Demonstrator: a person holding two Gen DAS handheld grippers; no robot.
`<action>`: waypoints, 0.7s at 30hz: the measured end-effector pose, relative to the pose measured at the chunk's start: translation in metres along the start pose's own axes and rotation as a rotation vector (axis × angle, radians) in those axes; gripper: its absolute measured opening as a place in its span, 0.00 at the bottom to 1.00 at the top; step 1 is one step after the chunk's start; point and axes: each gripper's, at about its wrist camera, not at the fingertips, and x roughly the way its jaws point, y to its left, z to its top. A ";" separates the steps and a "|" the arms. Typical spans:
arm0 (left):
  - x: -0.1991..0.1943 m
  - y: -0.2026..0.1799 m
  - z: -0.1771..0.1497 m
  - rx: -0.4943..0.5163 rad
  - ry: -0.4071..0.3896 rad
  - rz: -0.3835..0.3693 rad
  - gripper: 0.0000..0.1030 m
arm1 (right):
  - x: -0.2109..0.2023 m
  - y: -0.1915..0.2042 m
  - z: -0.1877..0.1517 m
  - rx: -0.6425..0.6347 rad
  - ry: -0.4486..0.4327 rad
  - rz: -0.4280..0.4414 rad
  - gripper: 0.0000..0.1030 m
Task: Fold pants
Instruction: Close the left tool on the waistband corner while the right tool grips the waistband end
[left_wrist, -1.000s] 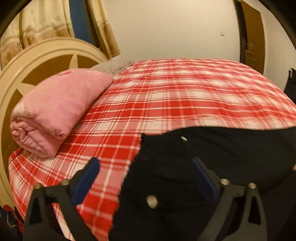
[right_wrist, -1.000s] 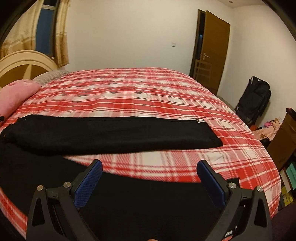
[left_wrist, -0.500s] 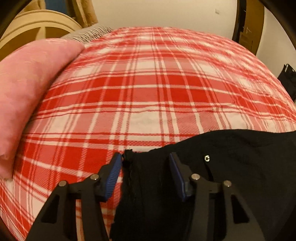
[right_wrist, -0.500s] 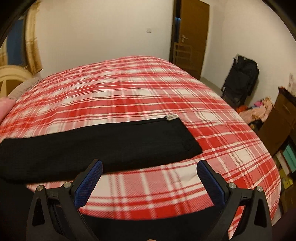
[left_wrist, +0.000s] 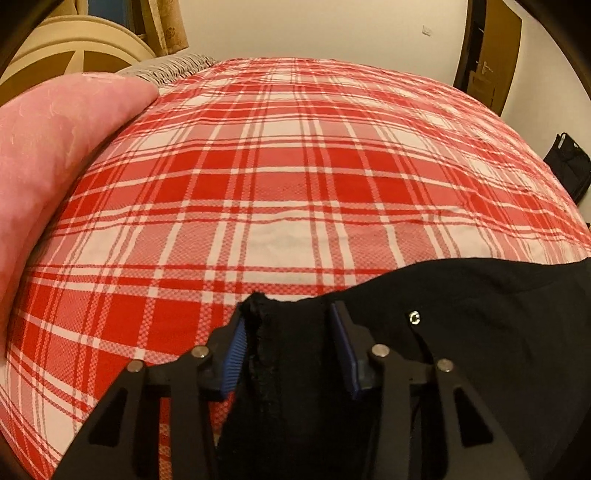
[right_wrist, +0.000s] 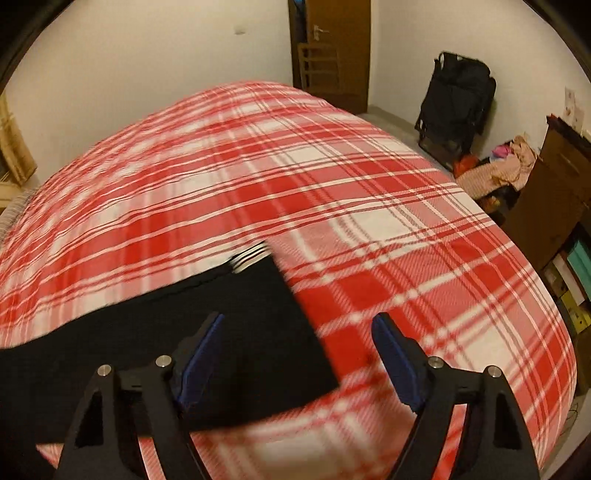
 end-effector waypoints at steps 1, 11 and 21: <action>0.001 0.000 0.000 -0.002 0.000 0.003 0.45 | 0.006 -0.002 0.005 0.008 0.007 0.006 0.79; 0.004 -0.007 0.002 0.042 -0.001 0.051 0.47 | 0.072 0.015 0.035 0.010 0.111 0.148 0.78; -0.017 -0.025 0.008 0.138 -0.046 0.065 0.21 | 0.034 0.016 0.028 -0.045 0.078 0.189 0.03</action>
